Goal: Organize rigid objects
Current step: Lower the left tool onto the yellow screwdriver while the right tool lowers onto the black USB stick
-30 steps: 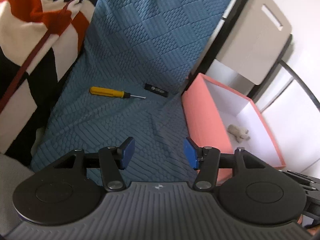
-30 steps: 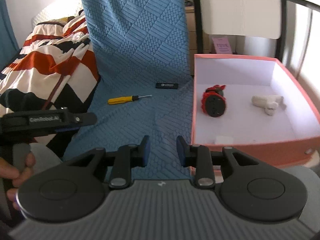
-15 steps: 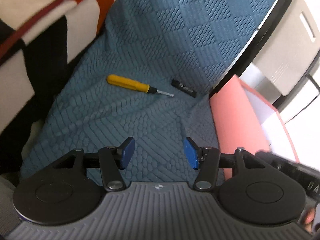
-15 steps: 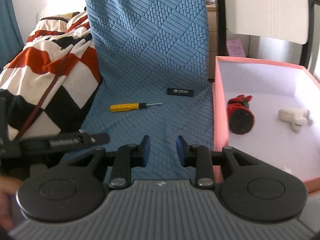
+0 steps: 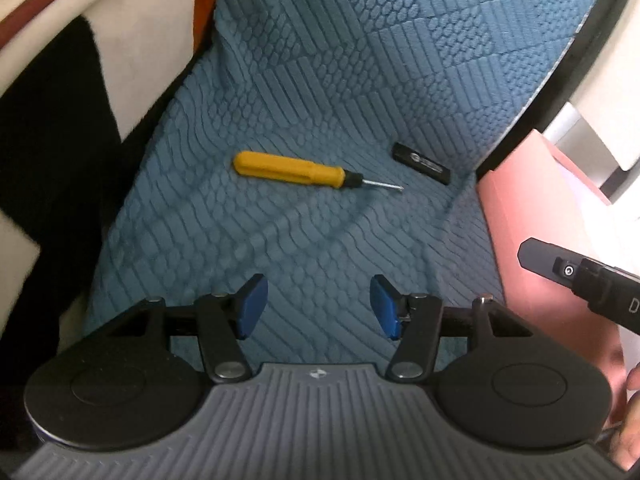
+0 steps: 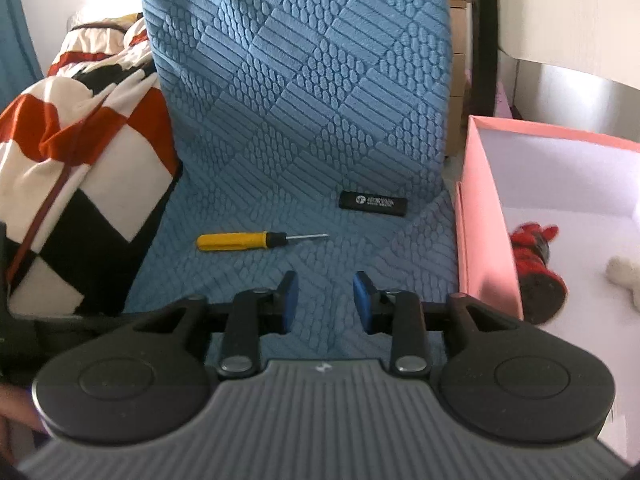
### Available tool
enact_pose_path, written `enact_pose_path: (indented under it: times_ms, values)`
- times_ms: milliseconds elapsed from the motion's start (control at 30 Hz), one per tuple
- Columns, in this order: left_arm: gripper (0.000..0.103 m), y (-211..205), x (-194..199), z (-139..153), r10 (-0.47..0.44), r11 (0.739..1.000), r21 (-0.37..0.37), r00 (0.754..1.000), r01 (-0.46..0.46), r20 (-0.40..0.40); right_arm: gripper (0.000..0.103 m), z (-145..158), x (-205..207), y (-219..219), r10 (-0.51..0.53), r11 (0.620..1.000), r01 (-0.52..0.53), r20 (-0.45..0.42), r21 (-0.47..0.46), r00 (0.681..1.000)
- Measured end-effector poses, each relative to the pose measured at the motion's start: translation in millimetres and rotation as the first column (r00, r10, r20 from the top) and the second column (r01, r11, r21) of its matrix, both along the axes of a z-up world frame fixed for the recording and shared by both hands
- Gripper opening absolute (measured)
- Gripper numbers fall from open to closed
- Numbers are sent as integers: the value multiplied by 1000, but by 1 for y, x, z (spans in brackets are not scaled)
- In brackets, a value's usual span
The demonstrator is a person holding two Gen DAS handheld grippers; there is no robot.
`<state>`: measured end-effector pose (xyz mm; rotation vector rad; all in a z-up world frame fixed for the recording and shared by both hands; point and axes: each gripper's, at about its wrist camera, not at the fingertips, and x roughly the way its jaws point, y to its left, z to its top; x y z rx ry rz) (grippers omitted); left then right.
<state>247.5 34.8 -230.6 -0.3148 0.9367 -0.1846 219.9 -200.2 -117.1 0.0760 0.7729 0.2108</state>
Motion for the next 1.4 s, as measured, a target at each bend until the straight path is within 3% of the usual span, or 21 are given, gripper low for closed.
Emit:
enact_pose_path:
  times_ms: [100, 167, 233, 433, 533, 800, 967, 1233, 1400]
  values:
    - [63, 3, 16, -1, -10, 999, 46, 1000, 11, -12, 39, -3, 19, 2, 28, 999, -28, -11, -27, 1000]
    - [63, 5, 26, 0, -19, 998, 57, 1000, 19, -13, 47, -6, 32, 4, 43, 998, -43, -12, -43, 999]
    - [63, 5, 36, 1, -35, 997, 66, 999, 36, -18, 62, -9, 46, 4, 50, 998, -51, -14, -49, 999]
    - [63, 6, 65, 8, -72, 991, 112, 997, 70, 11, 72, -15, 88, 8, 113, 992, -114, -23, -59, 993]
    - [63, 12, 80, 11, -84, 992, 94, 996, 82, 20, 72, -18, 111, 8, 141, 989, -142, -40, -31, 989]
    - [63, 11, 111, 11, -148, 980, 134, 989, 145, 18, 72, -41, 165, -3, 142, 989, -147, -140, -23, 980]
    - [63, 2, 124, 7, -212, 960, 192, 977, 203, 28, 72, -58, 179, 7, 172, 972, -196, -181, -126, 968]
    - [62, -14, 142, -8, -314, 921, 241, 949, 306, -2, 72, -72, 200, 11, 206, 964, -236, -218, -121, 954]
    - [62, -28, 143, -13, -358, 891, 294, 933, 347, -16, 72, -85, 215, 14, 130, 969, -171, -217, -179, 967]
